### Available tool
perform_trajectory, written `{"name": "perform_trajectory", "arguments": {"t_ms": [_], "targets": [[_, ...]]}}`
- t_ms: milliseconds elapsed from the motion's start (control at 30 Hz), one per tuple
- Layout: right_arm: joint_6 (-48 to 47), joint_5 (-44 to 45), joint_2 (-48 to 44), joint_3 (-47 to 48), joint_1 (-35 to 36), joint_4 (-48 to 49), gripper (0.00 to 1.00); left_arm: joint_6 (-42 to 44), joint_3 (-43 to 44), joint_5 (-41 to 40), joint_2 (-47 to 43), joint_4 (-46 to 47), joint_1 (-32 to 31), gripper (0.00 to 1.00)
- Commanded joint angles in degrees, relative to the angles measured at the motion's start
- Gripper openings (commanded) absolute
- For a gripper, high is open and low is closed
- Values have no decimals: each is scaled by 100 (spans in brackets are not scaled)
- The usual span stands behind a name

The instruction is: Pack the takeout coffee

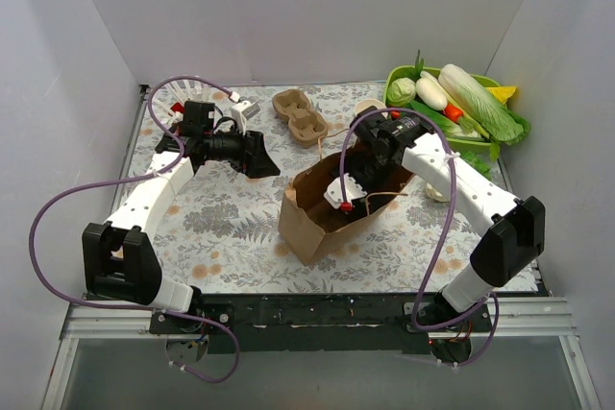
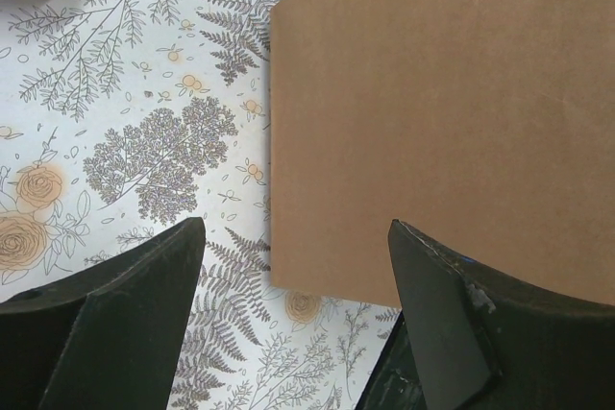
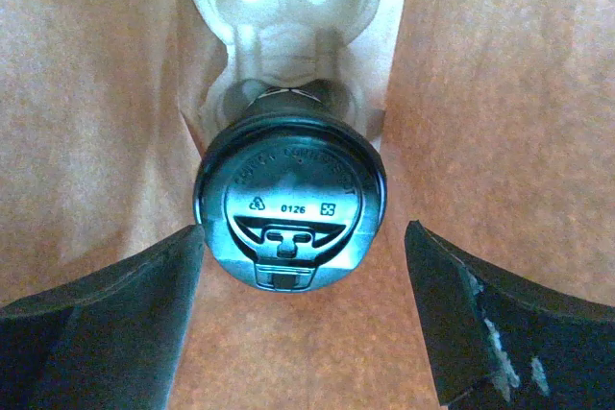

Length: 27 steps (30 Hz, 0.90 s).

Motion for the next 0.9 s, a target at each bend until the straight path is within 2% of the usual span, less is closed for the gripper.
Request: {"name": "perform_trajectory", "arguments": {"t_ms": [0,367,533,633,667,767,867], "targets": [[272,-118,-359,232,-27,46,94,122,173,1,-309,3,39,78],[202,-364,-991,108,-150,126,97,421,674,-219,-247,-128,48,79],[360,-390,-1176,381,-150,73,97,-105,736,-534,-318,126,188,79],[562,-487,-1334,592,-150,379,97,-492,893,-1113,-458,503,346,79],[658,-496,-1422,610,-150,563,97,-528,964,-1524,-528,652,381,78],[1027,-531,-1633,610,-150,1398,96,-537,1227,-2359,-599,881,531,78],[1405,-505,-1783,347,-159,2259,95,-440,1491,-2827,-494,848,707,77]]}}
